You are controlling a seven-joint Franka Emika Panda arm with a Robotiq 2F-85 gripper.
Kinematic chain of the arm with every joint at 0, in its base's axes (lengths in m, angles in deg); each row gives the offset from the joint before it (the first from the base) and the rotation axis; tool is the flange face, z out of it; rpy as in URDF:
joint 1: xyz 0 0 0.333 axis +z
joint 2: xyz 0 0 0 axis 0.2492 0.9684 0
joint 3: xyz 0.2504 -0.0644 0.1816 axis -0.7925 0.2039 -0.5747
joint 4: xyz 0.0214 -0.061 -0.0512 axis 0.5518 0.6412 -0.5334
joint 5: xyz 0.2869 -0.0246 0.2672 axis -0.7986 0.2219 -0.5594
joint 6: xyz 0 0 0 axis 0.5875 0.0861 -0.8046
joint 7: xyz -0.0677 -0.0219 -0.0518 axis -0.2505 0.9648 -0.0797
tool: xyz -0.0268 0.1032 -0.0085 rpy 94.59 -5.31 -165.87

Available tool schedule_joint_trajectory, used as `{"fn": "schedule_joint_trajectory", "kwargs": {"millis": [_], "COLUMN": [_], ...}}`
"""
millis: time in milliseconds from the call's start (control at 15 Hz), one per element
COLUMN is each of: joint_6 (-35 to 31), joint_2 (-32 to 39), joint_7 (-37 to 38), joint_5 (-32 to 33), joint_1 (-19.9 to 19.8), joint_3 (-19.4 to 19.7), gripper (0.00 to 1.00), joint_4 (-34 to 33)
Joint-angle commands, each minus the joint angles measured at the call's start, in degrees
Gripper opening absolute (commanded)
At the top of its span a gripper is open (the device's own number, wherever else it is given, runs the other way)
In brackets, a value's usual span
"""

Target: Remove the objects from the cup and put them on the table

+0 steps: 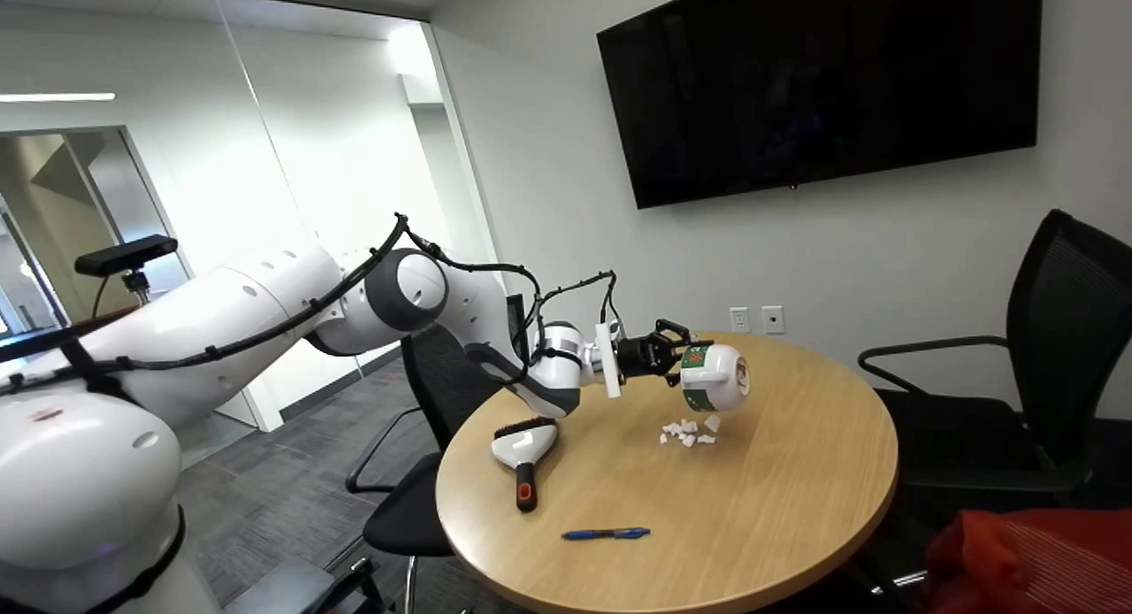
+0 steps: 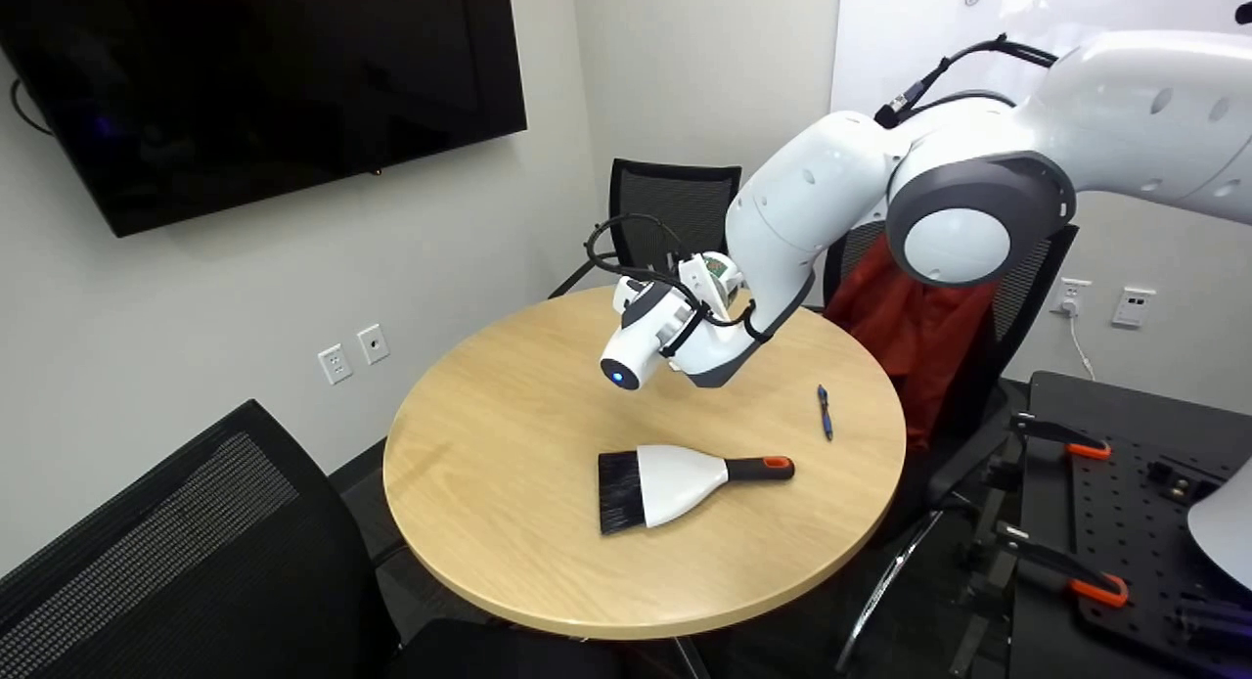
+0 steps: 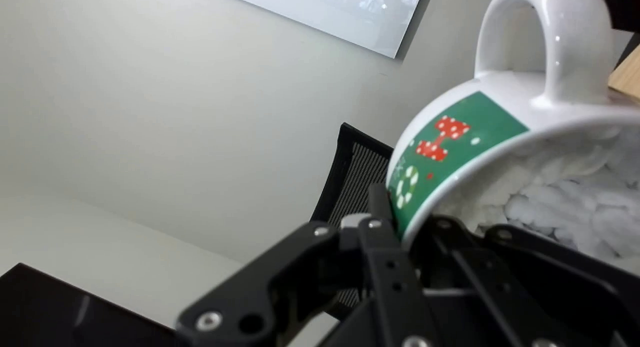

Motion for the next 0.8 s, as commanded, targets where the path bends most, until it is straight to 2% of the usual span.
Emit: {"fn": "schedule_joint_trajectory", "kwargs": {"millis": [0,733], "joint_6": [4.30,10.28], "joint_2": [2.41,7.62], "joint_7": [-3.84,-9.94], "joint_5": [2.96,8.16], "joint_1": [0.05,1.55], "joint_3": [-0.52,-0.41], "gripper": [0.03,0.03], "joint_4": [-4.45,-9.89]}}
